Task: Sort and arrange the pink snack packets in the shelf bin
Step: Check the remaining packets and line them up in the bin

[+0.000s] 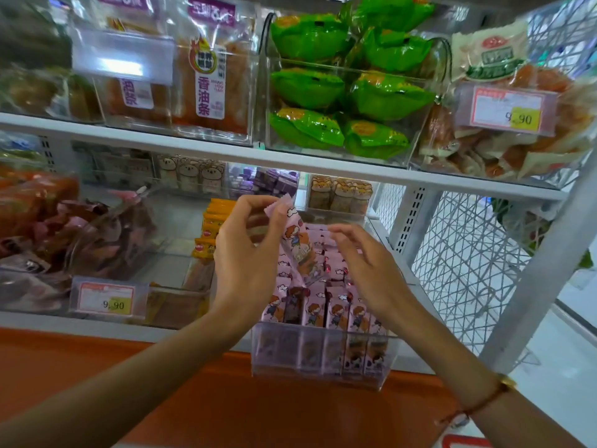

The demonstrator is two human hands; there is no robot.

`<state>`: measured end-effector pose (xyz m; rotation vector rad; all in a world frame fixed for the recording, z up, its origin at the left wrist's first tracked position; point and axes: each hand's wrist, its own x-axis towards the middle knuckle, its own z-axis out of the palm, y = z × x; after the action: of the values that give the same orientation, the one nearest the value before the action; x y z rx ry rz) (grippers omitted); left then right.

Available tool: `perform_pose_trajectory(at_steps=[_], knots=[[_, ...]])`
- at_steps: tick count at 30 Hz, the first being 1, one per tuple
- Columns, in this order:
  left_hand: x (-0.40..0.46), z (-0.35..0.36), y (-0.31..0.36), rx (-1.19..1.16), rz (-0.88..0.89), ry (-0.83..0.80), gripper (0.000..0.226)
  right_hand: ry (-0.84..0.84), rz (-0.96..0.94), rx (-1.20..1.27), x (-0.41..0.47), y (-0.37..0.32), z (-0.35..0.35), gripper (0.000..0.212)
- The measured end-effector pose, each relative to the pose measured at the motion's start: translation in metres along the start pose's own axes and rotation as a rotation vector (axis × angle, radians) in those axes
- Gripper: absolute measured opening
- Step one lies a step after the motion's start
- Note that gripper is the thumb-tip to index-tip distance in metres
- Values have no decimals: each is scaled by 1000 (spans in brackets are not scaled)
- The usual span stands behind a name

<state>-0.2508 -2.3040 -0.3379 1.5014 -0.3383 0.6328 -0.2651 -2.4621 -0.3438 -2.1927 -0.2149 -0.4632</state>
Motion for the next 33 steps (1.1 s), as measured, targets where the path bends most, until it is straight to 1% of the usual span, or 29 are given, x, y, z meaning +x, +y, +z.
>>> perform_pose_trajectory(at_steps=[1, 2, 3, 4, 6, 7, 8, 10, 11, 13, 15, 18, 21, 23, 26, 27, 30, 31, 33], knots=[[-2, -1, 1, -13, 3, -28, 8, -54, 15, 101, -4, -8, 0, 44], [-4, -3, 1, -36, -1, -59, 7, -114, 15, 131, -8, -15, 1, 53], [-6, -4, 0, -67, -12, -95, 8, -154, 2, 105, -11, -17, 4, 58], [-7, -5, -1, -96, -30, -134, 9, -162, -18, 56, -13, -18, 7, 58], [-10, -7, -5, -121, -63, -215, 13, -116, -9, 20, -14, -15, 11, 47], [-11, -8, -8, -112, -74, -253, 17, -91, 41, 71, -14, -13, 12, 38], [-13, -9, -11, -86, -84, -291, 21, -64, 126, 176, -14, -12, 12, 30], [-16, -10, -15, 13, -106, -366, 32, -34, 318, 435, -11, -7, 11, 24], [-18, -10, -16, 81, -100, -401, 37, -26, 379, 524, -11, -5, 10, 24], [-22, -9, -18, 214, -38, -445, 45, -27, 414, 605, -10, -3, 9, 24], [-23, -9, -18, 271, 22, -443, 43, -32, 413, 652, -10, -4, 10, 26], [-22, -9, -18, 259, 42, -424, 36, -17, 408, 717, -9, -4, 8, 30], [-21, -8, -18, 268, 44, -430, 32, -68, 388, 821, -9, -4, 2, 16], [-21, -8, -19, 269, 45, -448, 30, -67, 381, 907, -9, -5, 0, 16], [-19, -9, -20, 279, 58, -450, 28, -5, 350, 879, -10, -5, 1, 14], [-20, -9, -20, 294, 65, -451, 28, 27, 337, 845, -11, -5, 2, 16], [-21, -8, -22, 360, 113, -460, 42, 122, 321, 736, -12, -5, 4, 46], [-21, -7, -22, 384, 130, -460, 44, 135, 323, 725, -13, -7, 4, 49], [-20, -7, -23, 393, 137, -448, 44, 127, 341, 743, -12, -9, 3, 49]])
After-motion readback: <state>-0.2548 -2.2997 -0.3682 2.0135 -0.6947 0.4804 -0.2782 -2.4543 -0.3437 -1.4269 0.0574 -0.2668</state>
